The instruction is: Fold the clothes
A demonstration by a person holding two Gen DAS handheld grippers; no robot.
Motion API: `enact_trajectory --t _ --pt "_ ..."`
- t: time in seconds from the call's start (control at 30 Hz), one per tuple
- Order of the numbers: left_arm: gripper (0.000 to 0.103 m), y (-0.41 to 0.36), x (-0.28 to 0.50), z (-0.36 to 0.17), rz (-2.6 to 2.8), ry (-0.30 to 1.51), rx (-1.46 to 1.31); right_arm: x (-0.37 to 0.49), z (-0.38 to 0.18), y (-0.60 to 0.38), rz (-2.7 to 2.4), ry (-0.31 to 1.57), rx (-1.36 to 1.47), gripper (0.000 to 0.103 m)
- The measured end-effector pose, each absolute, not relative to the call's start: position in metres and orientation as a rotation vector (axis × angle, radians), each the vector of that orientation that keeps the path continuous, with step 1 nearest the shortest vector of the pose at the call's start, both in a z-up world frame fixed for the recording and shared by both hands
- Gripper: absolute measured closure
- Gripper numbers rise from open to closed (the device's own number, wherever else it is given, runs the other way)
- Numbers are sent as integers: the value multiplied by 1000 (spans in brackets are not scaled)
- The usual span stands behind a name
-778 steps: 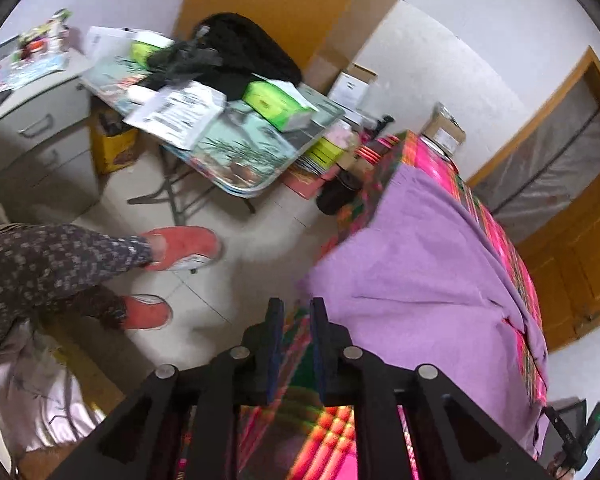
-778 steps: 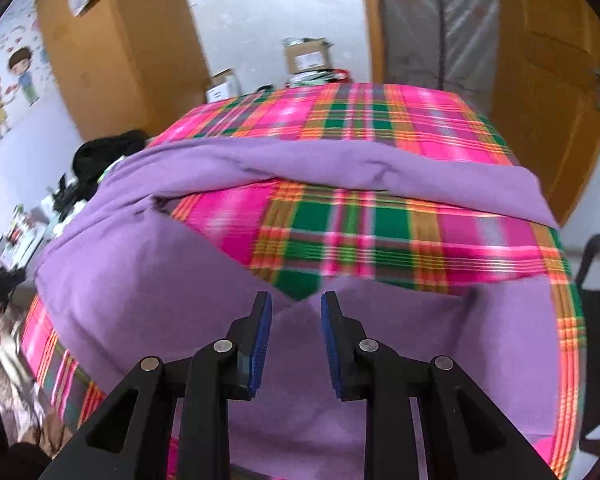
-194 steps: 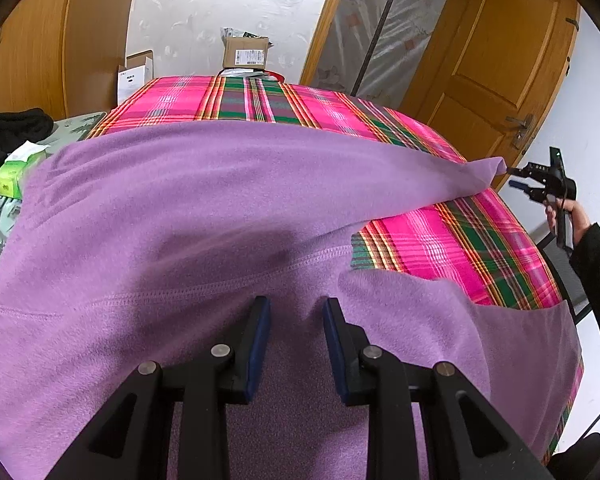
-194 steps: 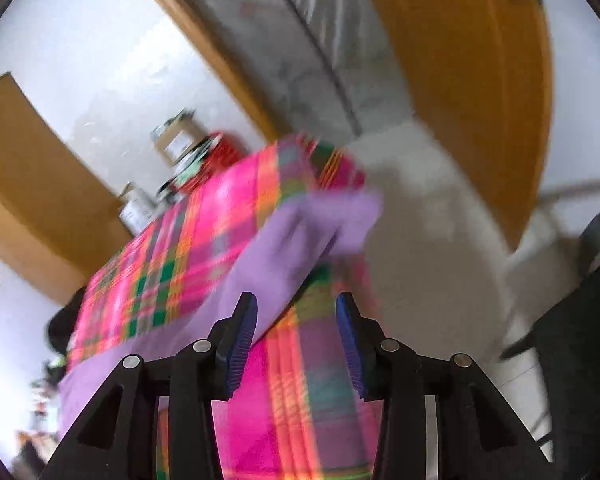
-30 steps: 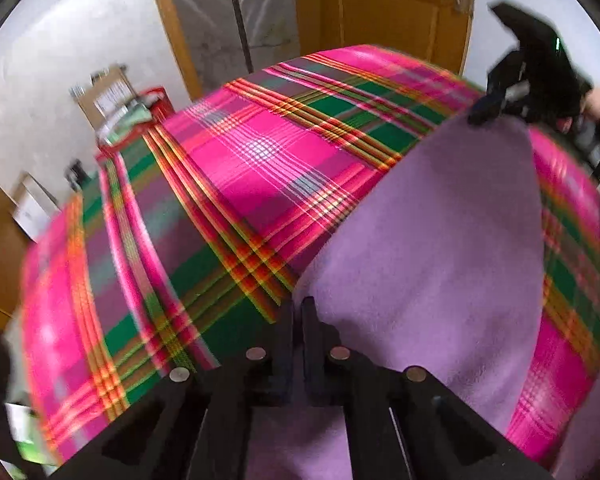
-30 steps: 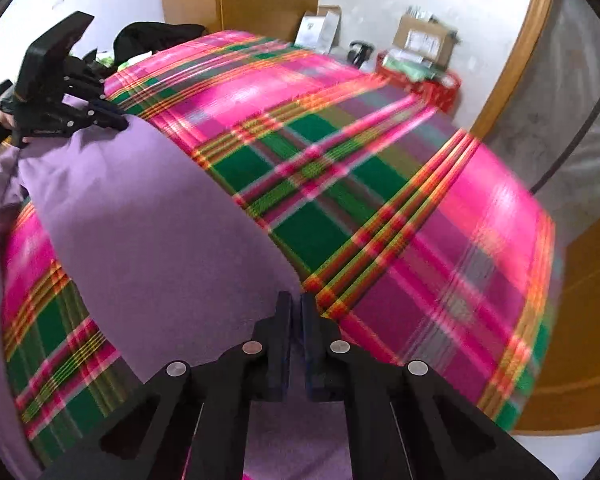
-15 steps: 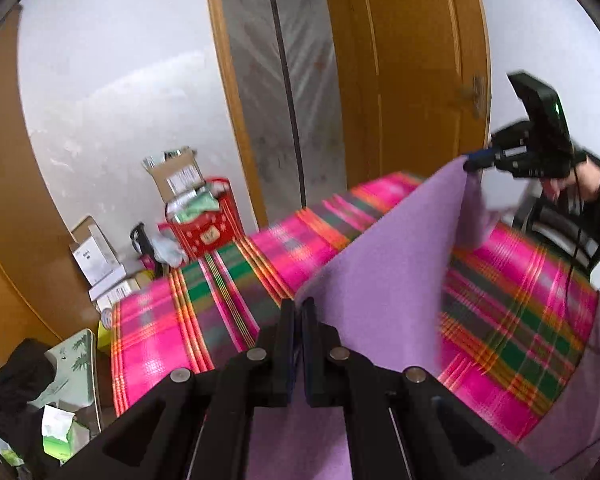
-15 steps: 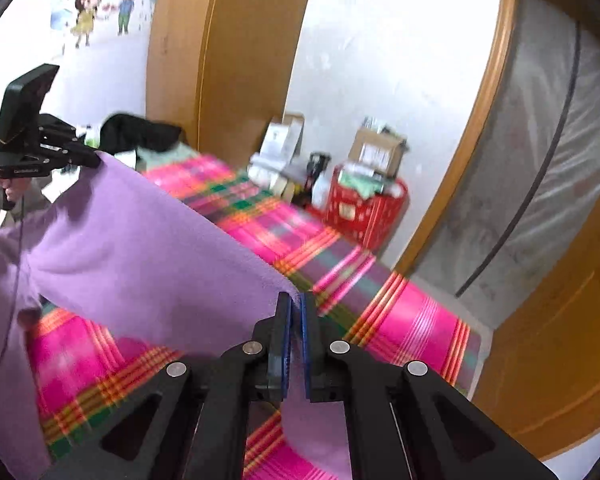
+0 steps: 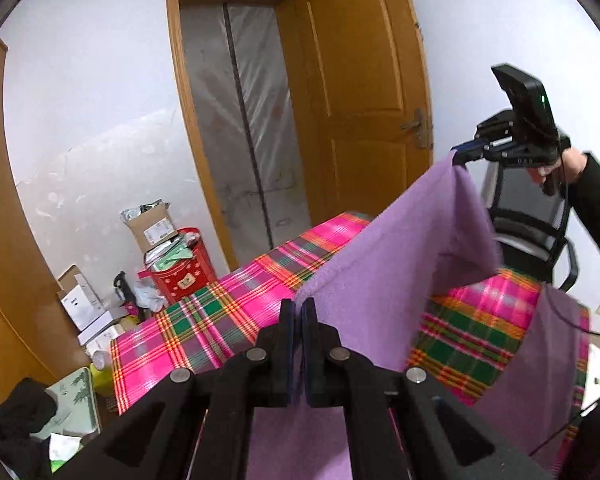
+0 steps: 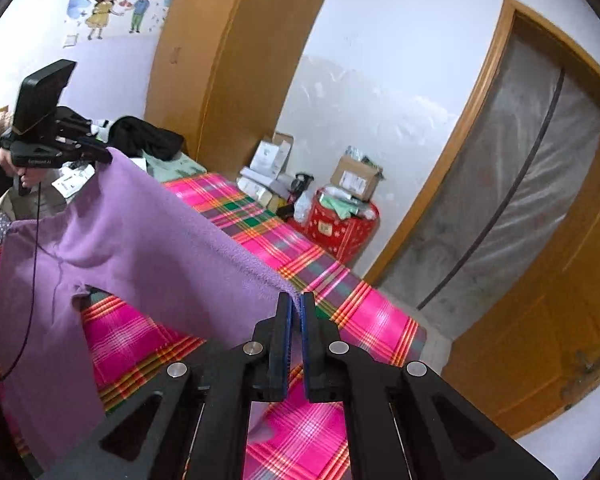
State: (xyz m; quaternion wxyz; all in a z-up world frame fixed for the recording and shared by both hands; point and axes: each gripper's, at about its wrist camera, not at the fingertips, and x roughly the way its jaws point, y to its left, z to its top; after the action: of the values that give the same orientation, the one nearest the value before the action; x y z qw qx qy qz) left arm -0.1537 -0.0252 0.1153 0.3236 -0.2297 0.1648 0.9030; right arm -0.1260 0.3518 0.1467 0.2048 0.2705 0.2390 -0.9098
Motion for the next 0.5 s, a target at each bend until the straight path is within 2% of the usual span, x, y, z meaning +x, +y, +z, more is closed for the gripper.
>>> enact_trajectory --t 0.1,0.23,0.33,0.4,0.47,0.5 --pt "99 -7 -195 82 2388 466 -721 -183 112 353 -2517 597 902 99" --pt "99 13 -263 11 2395 482 -1014 -280 22 363 -2476 376 1226 96" --pt "99 6 -288 -25 2395 416 -1176 -291 -5 370 -2507 257 1284 93" --pt "99 -2 -288 -34 2395 363 -1199 -279 -5 381 -2517 149 1232 87" --pt "98 -6 -276 -28 2399 356 -1170 -258 -2 398 -2559 104 1214 74" --pt "98 -9 -270 -23 2401 344 -1152 -248 -4 409 -2567 43 1226 72"
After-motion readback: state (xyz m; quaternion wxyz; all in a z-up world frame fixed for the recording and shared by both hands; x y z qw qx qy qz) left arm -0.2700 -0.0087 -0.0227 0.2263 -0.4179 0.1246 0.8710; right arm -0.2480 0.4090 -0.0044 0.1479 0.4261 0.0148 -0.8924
